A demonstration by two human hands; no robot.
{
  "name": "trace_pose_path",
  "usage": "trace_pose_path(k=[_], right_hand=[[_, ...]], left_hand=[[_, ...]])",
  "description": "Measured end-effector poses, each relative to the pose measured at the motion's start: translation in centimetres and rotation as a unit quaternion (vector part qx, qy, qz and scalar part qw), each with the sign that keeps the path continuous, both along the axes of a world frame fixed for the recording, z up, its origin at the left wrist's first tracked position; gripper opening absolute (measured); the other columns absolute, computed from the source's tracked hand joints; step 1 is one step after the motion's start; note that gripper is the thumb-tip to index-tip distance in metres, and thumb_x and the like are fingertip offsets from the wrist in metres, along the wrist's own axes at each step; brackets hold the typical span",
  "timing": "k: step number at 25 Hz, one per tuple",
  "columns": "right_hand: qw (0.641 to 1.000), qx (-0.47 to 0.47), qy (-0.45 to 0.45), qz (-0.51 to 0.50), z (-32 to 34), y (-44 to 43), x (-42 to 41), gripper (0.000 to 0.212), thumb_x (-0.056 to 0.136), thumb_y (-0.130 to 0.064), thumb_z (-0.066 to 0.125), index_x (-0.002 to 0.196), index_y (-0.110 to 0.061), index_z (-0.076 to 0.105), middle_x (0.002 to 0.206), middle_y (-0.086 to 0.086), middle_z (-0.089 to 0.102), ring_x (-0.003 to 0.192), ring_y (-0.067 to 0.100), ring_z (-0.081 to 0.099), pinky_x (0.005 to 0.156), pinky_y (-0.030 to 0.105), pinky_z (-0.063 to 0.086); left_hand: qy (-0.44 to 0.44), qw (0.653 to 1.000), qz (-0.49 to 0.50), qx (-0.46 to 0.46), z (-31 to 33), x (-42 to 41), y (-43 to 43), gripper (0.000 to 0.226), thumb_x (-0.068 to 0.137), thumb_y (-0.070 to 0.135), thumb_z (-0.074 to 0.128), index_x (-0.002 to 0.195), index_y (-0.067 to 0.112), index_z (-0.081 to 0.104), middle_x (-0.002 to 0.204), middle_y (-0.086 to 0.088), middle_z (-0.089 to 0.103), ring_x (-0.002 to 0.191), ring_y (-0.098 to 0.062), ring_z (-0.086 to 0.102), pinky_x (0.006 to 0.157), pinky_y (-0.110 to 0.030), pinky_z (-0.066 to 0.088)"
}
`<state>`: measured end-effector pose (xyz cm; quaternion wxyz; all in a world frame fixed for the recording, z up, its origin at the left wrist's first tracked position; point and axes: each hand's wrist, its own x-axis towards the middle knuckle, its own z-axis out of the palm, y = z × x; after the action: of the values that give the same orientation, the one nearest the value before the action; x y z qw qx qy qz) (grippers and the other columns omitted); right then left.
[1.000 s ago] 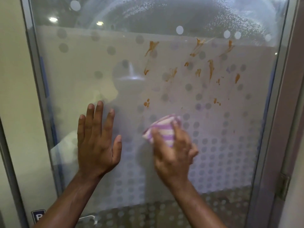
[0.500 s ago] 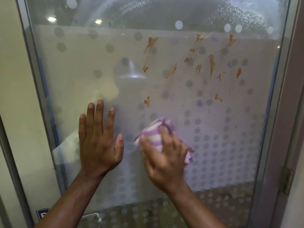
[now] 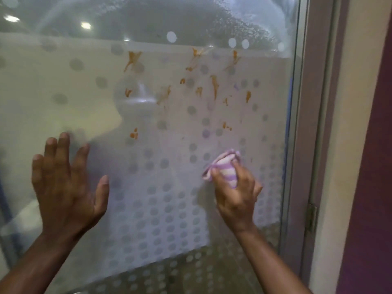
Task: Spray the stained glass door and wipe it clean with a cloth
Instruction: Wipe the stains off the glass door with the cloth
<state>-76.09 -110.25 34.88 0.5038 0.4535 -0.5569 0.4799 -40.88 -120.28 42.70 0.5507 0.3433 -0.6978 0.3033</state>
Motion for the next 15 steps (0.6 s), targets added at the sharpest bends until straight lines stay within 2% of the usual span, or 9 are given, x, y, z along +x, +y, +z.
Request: trace_pose_path(k=[2, 5, 8, 11, 13, 15], right_hand=[[0.996, -0.023, -0.082, -0.009, 2.0, 0.5, -3.7, 0.045, 0.095, -0.018, 0.074, 0.136, -0.037, 0.071, 0.154, 0.016, 0.055, 0.127, 0.041, 0.061, 0.093, 0.049, 0.043], [0.974, -0.073, -0.212, -0.009, 5.4, 1.1, -8.6, 0.042, 0.098, -0.028, 0.07, 0.139, -0.037, 0.068, 0.152, 0.012, 0.055, 0.124, 0.039, 0.059, 0.092, 0.05, 0.047], [0.946, -0.129, -0.297, 0.03, 7.4, 0.9, -10.2, 0.044, 0.097, -0.03, 0.063, 0.141, -0.031, 0.067, 0.147, 0.018, 0.056, 0.128, 0.042, 0.057, 0.101, 0.054, 0.048], [0.969, -0.112, -0.213, 0.049, 6.2, 0.3, -6.6, 0.043, 0.102, -0.03, 0.057, 0.144, -0.025, 0.065, 0.156, 0.021, 0.05, 0.136, 0.043, 0.052, 0.112, 0.046, 0.039], [0.99, -0.043, -0.097, 0.093, 3.9, -0.1, -2.8, 0.045, 0.102, -0.028, 0.059, 0.146, -0.026, 0.063, 0.16, 0.022, 0.047, 0.144, 0.043, 0.047, 0.115, 0.045, 0.036], [0.991, 0.038, 0.042, 0.12, 1.4, -0.3, 0.3, 0.049, 0.098, -0.023, 0.063, 0.147, -0.028, 0.062, 0.158, 0.02, 0.051, 0.143, 0.045, 0.051, 0.108, 0.052, 0.044]], left_hand=[[-0.007, 1.0, -0.015, 0.012, 0.5, -0.3, -0.4, 0.075, 0.103, 0.048, 0.039, 0.162, 0.002, 0.037, 0.178, -0.025, 0.016, 0.166, -0.047, 0.014, 0.126, -0.075, 0.024], [0.009, 0.999, -0.037, 0.022, 0.5, -0.6, -1.6, 0.077, 0.103, 0.049, 0.039, 0.165, 0.004, 0.032, 0.181, -0.019, 0.011, 0.168, -0.044, 0.012, 0.126, -0.075, 0.026], [0.007, 0.999, -0.04, 0.032, 0.0, -0.3, -3.4, 0.08, 0.103, 0.049, 0.039, 0.169, 0.006, 0.026, 0.182, -0.017, 0.007, 0.168, -0.044, 0.01, 0.126, -0.075, 0.026], [0.006, 0.999, -0.039, 0.038, -0.3, -0.1, -4.1, 0.082, 0.102, 0.049, 0.04, 0.17, 0.008, 0.023, 0.182, -0.017, 0.006, 0.168, -0.045, 0.009, 0.127, -0.075, 0.024], [0.004, 0.999, -0.028, 0.029, -0.2, -0.2, -4.0, 0.081, 0.101, 0.047, 0.043, 0.169, 0.006, 0.026, 0.182, -0.018, 0.008, 0.168, -0.045, 0.01, 0.127, -0.075, 0.024], [-0.001, 1.0, -0.004, 0.022, -0.2, 0.0, -4.1, 0.08, 0.101, 0.045, 0.045, 0.167, 0.003, 0.03, 0.181, -0.019, 0.01, 0.167, -0.046, 0.012, 0.127, -0.075, 0.024]])
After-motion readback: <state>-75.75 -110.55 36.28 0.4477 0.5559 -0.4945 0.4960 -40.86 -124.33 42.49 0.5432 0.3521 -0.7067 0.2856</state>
